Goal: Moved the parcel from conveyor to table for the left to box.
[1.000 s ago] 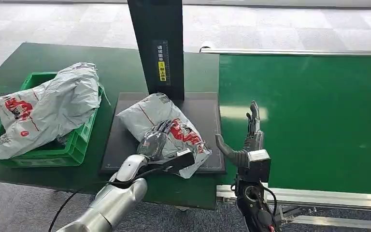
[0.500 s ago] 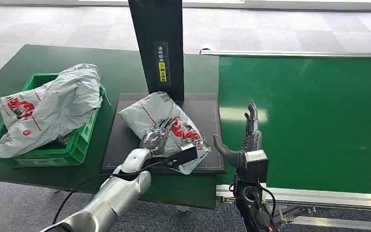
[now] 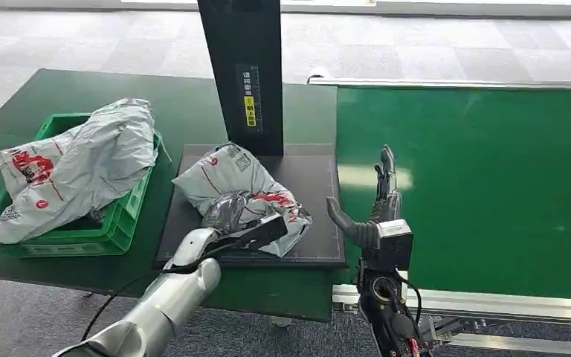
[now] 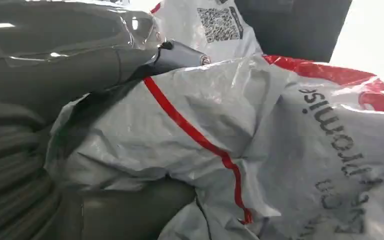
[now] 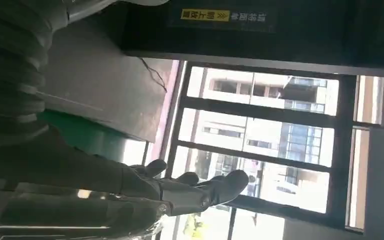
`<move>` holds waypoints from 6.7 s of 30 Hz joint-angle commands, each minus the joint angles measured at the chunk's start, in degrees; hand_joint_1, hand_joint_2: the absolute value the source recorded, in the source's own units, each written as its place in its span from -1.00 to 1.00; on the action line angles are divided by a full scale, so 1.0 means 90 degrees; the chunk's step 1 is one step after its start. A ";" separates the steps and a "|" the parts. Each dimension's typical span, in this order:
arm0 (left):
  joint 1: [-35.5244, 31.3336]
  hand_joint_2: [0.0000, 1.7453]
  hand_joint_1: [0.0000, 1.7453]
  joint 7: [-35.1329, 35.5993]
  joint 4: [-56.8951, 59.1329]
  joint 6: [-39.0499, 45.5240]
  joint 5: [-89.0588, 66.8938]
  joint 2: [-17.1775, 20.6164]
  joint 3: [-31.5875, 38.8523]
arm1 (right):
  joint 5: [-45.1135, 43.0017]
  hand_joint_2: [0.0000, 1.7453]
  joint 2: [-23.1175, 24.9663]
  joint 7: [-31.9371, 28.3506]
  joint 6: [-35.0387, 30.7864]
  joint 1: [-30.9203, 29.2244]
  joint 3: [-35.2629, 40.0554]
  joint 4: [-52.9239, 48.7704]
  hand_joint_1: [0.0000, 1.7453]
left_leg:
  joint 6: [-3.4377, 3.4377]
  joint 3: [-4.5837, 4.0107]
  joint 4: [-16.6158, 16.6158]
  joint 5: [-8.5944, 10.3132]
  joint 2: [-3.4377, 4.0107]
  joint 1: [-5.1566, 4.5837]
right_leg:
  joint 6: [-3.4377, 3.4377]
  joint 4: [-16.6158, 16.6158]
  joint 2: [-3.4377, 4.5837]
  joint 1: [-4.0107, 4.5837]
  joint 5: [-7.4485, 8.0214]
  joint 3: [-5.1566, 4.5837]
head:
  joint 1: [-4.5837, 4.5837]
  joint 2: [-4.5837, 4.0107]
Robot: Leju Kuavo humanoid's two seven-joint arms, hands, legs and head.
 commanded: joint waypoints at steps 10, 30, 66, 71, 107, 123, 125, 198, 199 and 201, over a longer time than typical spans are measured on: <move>0.0567 1.00 1.00 -0.1755 -0.1094 0.1179 0.1661 0.0209 0.0473 | -0.0211 1.00 -0.0313 -0.0108 -0.0172 0.0132 0.0021 -0.0009 -1.00 | 0.0001 -0.0061 -0.0001 0.0000 0.0003 0.0000 | -0.0001 -0.0005 0.0000 0.0001 0.0001 -0.0059 | 0.0000 -0.0002; 0.1660 1.00 1.00 -0.2812 -0.3785 0.3201 0.1355 0.0292 0.0608 | -0.0334 1.00 -0.0457 -0.0109 -0.0444 0.0518 0.0012 -0.0470 -1.00 | 0.0001 -0.0084 -0.0002 -0.0004 0.0006 0.0001 | 0.0002 -0.0008 0.0002 0.0002 -0.0003 -0.0082 | -0.0002 0.0000; 0.0653 1.00 1.00 -0.4009 -0.5850 0.3201 0.4458 0.1185 0.2631 | -0.0324 1.00 -0.0493 -0.0109 -0.0394 0.0388 -0.0032 -0.0280 -1.00 | -0.0001 -0.0087 0.0004 -0.0004 0.0016 0.0011 | 0.0002 -0.0002 0.0012 0.0014 -0.0001 -0.0086 | 0.0000 0.0000; -0.0834 1.00 1.00 -0.1594 -0.3421 0.3024 0.0769 0.1505 0.3021 | -0.0157 1.00 -0.0503 -0.0109 -0.0503 0.0511 -0.0031 -0.0172 -1.00 | -0.0005 -0.0095 0.0003 0.0005 -0.0011 0.0009 | 0.0000 0.0005 -0.0012 0.0011 -0.0003 -0.0089 | 0.0002 0.0000; -0.3028 1.00 1.00 0.2683 0.1873 -0.3366 -0.2181 0.2609 0.2594 | 0.0499 1.00 -0.0129 0.0216 0.0111 0.0098 -0.0221 0.0596 -1.00 | -0.0022 -0.0092 -0.0005 0.0024 0.0035 0.0018 | -0.0028 0.0005 0.0030 0.0022 0.0020 -0.0105 | 0.0002 0.0000; -0.2641 1.00 -1.00 0.2822 0.1479 -0.1067 -0.2120 0.2244 0.2823 | 0.0588 1.00 -0.0255 0.0356 0.0195 0.0430 -0.0357 -0.0122 -1.00 | -0.0021 -0.0090 -0.0008 0.0028 0.0009 0.0013 | -0.0026 0.0002 0.0004 0.0017 0.0018 -0.0098 | 0.0000 0.0000; -0.2596 1.00 -1.00 0.2600 0.1330 -0.0634 -0.2028 0.2252 0.2909 | 0.0595 1.00 -0.0272 0.0407 0.0203 0.0482 -0.0352 -0.0221 -1.00 | -0.0019 -0.0093 -0.0006 0.0029 -0.0004 0.0018 | -0.0026 -0.0002 -0.0009 0.0023 0.0019 -0.0095 | 0.0002 0.0000; 0.2615 1.00 -1.00 -0.3480 -0.4938 -0.1999 0.7080 0.0799 0.0221 | -0.0340 1.00 -0.0466 0.0234 0.0842 0.0227 0.0229 0.0173 -1.00 | -0.0017 -0.0094 -0.0006 0.0005 0.0023 0.0012 | -0.0019 -0.0004 0.0018 0.0015 0.0008 -0.0106 | 0.0000 0.0000; 0.2594 1.00 -1.00 -0.3468 -0.4734 -0.2013 0.7088 0.0699 0.0259 | -0.0266 1.00 -0.0455 0.0242 0.0898 0.0164 0.0297 0.0269 -1.00 | -0.0017 -0.0097 -0.0006 0.0007 0.0025 0.0013 | -0.0018 -0.0005 0.0020 0.0016 0.0011 -0.0108 | 0.0000 0.0000; 0.2482 1.00 -1.00 -0.3261 -0.4101 -0.2056 0.7065 0.0509 0.0209 | -0.0113 1.00 -0.0378 0.0331 0.0997 0.0034 0.0437 0.0539 -1.00 | -0.0015 -0.0091 -0.0007 0.0005 0.0027 0.0013 | -0.0017 -0.0007 0.0022 0.0016 0.0011 -0.0102 | 0.0000 0.0000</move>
